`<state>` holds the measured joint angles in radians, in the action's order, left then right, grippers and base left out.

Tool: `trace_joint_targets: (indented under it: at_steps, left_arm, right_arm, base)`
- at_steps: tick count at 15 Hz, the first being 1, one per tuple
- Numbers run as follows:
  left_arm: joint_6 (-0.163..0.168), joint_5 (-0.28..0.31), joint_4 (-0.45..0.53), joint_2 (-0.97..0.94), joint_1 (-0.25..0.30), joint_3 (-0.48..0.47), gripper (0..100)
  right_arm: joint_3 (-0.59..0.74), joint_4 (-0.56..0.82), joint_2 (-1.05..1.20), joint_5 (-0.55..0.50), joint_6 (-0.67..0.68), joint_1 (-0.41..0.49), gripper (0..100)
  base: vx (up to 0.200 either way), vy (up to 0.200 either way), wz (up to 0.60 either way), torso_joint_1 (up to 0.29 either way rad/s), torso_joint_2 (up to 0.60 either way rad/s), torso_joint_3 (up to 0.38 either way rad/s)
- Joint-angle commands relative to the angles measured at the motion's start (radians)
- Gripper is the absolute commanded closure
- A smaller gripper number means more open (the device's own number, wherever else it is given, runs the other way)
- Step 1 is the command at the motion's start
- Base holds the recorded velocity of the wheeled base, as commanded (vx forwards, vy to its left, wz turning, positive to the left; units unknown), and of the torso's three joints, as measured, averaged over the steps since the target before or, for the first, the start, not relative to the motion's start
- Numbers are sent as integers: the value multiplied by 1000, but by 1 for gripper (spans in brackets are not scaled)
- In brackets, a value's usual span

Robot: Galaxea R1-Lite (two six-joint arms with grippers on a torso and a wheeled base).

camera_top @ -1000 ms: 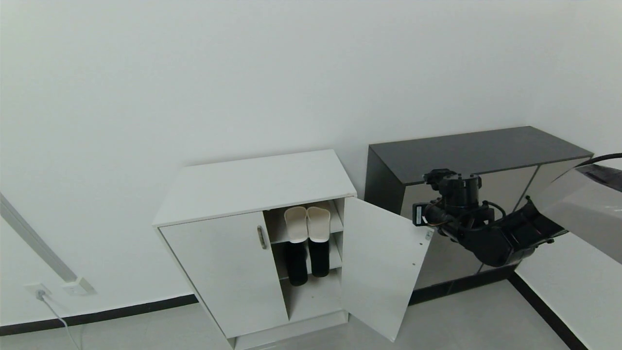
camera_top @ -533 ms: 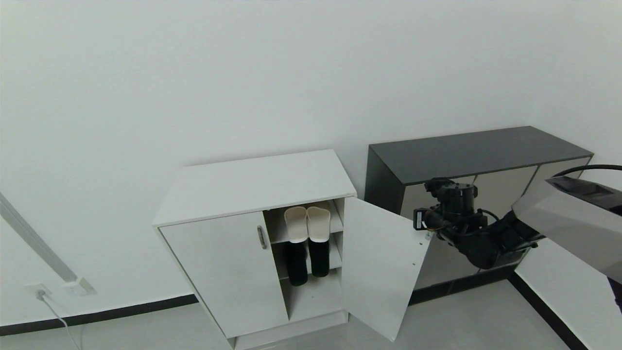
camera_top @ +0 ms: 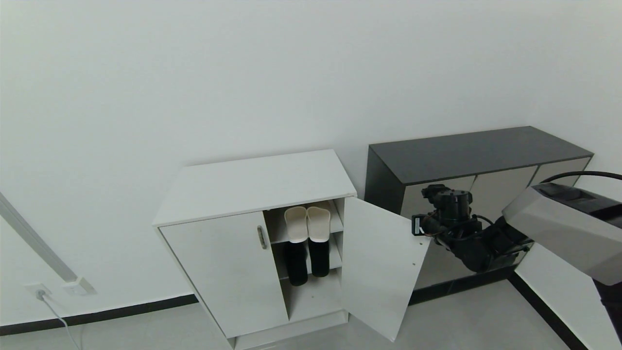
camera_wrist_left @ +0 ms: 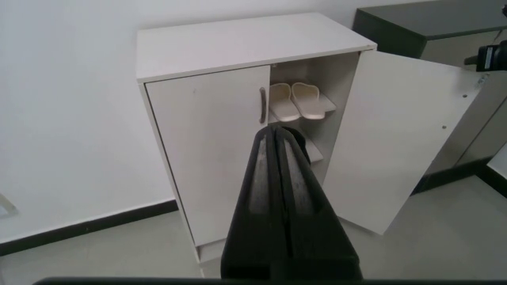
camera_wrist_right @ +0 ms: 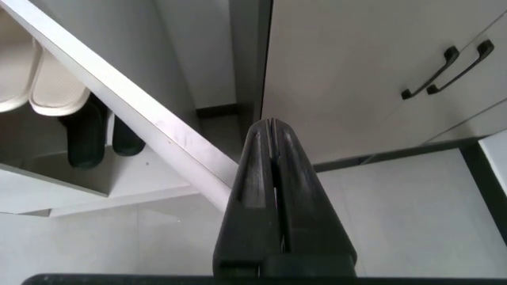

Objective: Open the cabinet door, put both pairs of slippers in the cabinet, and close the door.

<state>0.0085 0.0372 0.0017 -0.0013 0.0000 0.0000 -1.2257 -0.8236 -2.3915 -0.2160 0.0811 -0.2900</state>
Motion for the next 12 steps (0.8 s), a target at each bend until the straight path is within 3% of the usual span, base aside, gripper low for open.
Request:
trace_joint_targets:
  at_steps: [1, 8, 12]
  left_arm:
    - [1, 0, 0, 1, 0, 0, 100]
    - [1, 0, 0, 1, 0, 0, 100]
    - [1, 0, 0, 1, 0, 0, 100]
  right_arm:
    - [0, 1, -3, 0, -1, 0, 100]
    - [6, 41, 6, -3, -1, -8, 100]
    - [61, 43, 37, -3, -3, -57, 100]
  base:
    - [0, 0, 0, 0, 0, 0]
    - [0, 0, 0, 0, 0, 0]
    - [0, 0, 0, 0, 0, 0]
